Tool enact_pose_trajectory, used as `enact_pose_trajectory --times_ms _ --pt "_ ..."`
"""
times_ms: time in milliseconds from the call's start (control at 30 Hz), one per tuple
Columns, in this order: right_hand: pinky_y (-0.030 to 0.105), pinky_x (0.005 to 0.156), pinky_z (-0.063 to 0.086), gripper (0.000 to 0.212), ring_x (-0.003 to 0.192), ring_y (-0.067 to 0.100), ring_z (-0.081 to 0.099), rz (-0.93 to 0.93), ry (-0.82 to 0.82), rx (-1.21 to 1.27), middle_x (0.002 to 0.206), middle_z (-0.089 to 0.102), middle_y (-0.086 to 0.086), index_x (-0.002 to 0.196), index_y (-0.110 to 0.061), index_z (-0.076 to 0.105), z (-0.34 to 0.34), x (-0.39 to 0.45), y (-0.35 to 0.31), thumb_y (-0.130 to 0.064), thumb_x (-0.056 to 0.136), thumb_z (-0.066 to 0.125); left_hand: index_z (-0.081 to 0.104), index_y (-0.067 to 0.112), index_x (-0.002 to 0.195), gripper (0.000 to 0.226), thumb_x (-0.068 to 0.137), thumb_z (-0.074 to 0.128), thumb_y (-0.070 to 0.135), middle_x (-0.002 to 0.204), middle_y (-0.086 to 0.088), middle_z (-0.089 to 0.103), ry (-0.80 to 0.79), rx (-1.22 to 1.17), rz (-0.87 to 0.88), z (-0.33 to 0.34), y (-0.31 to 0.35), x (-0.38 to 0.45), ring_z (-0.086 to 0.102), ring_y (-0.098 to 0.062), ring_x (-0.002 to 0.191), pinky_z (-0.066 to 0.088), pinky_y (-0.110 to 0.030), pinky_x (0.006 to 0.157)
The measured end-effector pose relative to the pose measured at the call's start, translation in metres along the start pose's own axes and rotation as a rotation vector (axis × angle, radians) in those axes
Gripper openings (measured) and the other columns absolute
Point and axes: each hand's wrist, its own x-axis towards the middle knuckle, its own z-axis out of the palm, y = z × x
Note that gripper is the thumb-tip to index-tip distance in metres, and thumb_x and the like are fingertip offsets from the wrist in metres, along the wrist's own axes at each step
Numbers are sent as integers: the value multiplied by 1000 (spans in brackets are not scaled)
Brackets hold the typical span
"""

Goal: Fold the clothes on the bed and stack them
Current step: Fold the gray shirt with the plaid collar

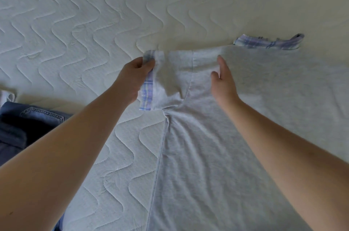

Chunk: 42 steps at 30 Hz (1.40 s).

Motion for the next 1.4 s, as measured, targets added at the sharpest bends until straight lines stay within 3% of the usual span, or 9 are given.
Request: enact_pose_trajectory --times_ms 133,267,367,467,633,800,1100,1267,1400 --pt "38 121 12 59 150 20 8 -118 -142 -488 163 9 4 155 -18 11 -15 39 4 -21 102 35 58 6 100 23 87 58 24 83 -5 58 273 422 149 5 -9 6 52 -19 73 41 -31 62" --pt "40 119 3 57 150 18 -6 -238 -274 -869 163 -5 3 156 -24 7 -15 61 9 -28 102 28 37 19 143 60 87 58 21 138 -10 46 439 638 156 11 -10 14 46 -29 124 41 -44 102" --pt "43 119 2 57 149 20 -4 -280 -246 -945 163 -4 0 155 -29 9 -15 69 12 -31 101 28 35 17 147 61 90 56 20 147 -11 36 525 842 396 24 -8 17 31 -29 138 25 -45 112" --pt "44 118 5 56 149 21 2 -336 -224 -941 163 1 0 154 -28 13 -15 71 12 -31 101 29 48 17 140 47 93 53 19 139 -9 49 340 989 587 52 -3 31 41 -28 132 27 -42 112" --pt "42 120 1 56 150 18 -5 -409 -212 -922 163 -2 0 155 -26 8 -23 53 31 -39 103 22 55 20 133 34 102 42 26 129 -7 57 23 1091 498 107 9 67 51 -29 121 35 -40 103" --pt "42 120 -9 58 147 16 -19 -448 -192 -964 162 -14 0 155 -22 -6 -25 39 51 -45 103 8 62 23 110 27 96 54 45 110 -2 62 75 1191 220 131 31 101 54 -27 109 35 -38 86" --pt "40 116 -20 61 140 11 -34 -392 -300 -947 156 -32 -5 147 -32 -25 -24 53 57 -54 99 6 54 10 106 15 101 46 22 97 -11 59 107 1281 385 135 28 108 52 -27 84 38 -36 71" --pt "41 116 -19 63 138 9 -37 -386 -328 -924 156 -33 -7 148 -34 -23 -24 55 56 -56 99 9 56 15 103 20 103 38 25 90 -6 61 140 1294 406 135 25 107 58 -30 90 34 -38 83" --pt "39 117 -16 65 143 10 -29 -371 -330 -910 158 -27 -8 151 -35 -16 -28 54 48 -56 99 17 55 17 103 47 99 30 57 92 -7 64 168 1357 262 107 25 105 57 -31 99 31 -47 88"
